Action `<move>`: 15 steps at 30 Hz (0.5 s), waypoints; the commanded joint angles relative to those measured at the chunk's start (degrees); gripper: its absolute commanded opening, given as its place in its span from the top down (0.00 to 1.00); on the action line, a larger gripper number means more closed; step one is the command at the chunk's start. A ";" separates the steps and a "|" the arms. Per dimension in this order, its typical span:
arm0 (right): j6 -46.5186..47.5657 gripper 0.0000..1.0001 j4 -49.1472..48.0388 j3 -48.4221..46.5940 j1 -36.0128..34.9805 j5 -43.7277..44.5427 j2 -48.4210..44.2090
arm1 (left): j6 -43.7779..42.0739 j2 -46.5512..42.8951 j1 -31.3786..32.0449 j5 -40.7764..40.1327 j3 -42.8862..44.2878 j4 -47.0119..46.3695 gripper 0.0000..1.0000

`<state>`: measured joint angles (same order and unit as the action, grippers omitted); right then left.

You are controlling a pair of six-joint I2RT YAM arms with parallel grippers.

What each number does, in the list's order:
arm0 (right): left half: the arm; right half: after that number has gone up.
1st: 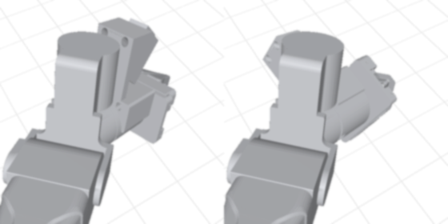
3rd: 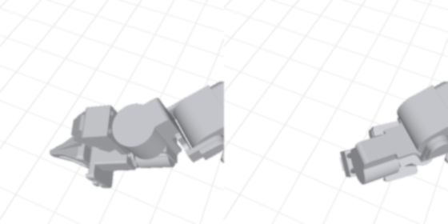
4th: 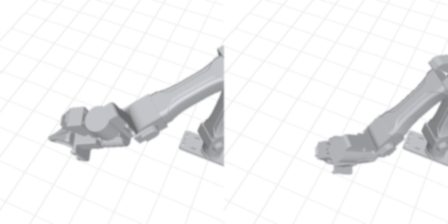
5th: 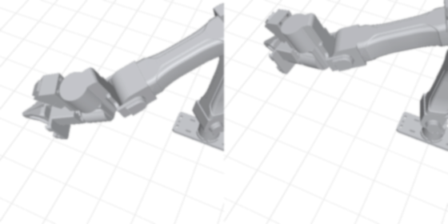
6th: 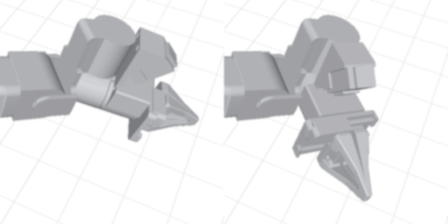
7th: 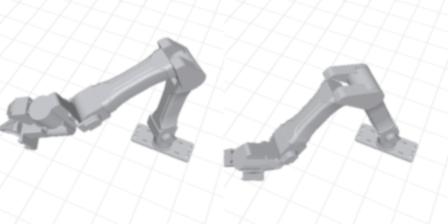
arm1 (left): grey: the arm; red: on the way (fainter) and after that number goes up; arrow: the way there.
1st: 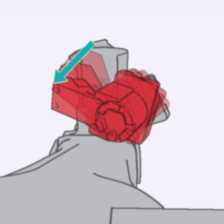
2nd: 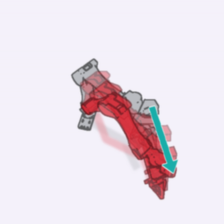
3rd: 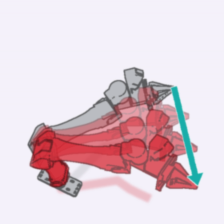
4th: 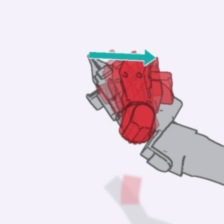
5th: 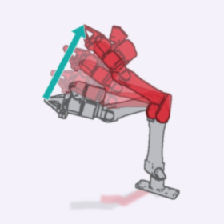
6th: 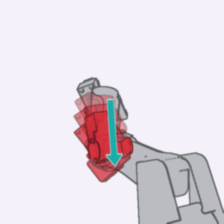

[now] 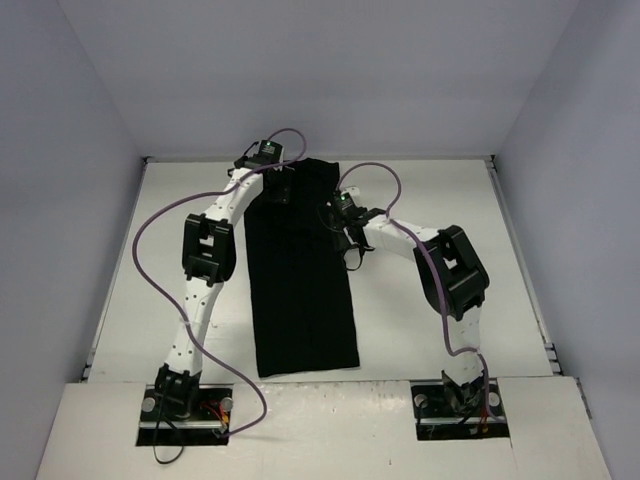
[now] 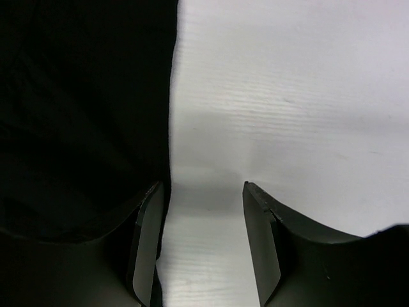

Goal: Fold and stack the t-shirts

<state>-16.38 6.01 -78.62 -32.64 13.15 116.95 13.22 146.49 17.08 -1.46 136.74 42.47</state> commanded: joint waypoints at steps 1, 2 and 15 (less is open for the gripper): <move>3.48 0.50 6.05 -4.21 3.01 0.60 -6.94 | -1.05 -10.64 -1.08 -0.27 3.46 0.10 0.32; 4.28 0.50 6.47 -5.32 3.72 -0.72 -8.57 | -0.72 -13.12 -1.05 -0.21 2.37 0.11 0.32; -5.08 0.48 11.67 13.69 2.87 -11.05 -30.07 | 15.62 -65.92 2.29 6.27 -59.16 2.18 0.32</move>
<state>-16.06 14.48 -72.99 -27.27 5.53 91.54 20.78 90.82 17.56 1.42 95.70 41.42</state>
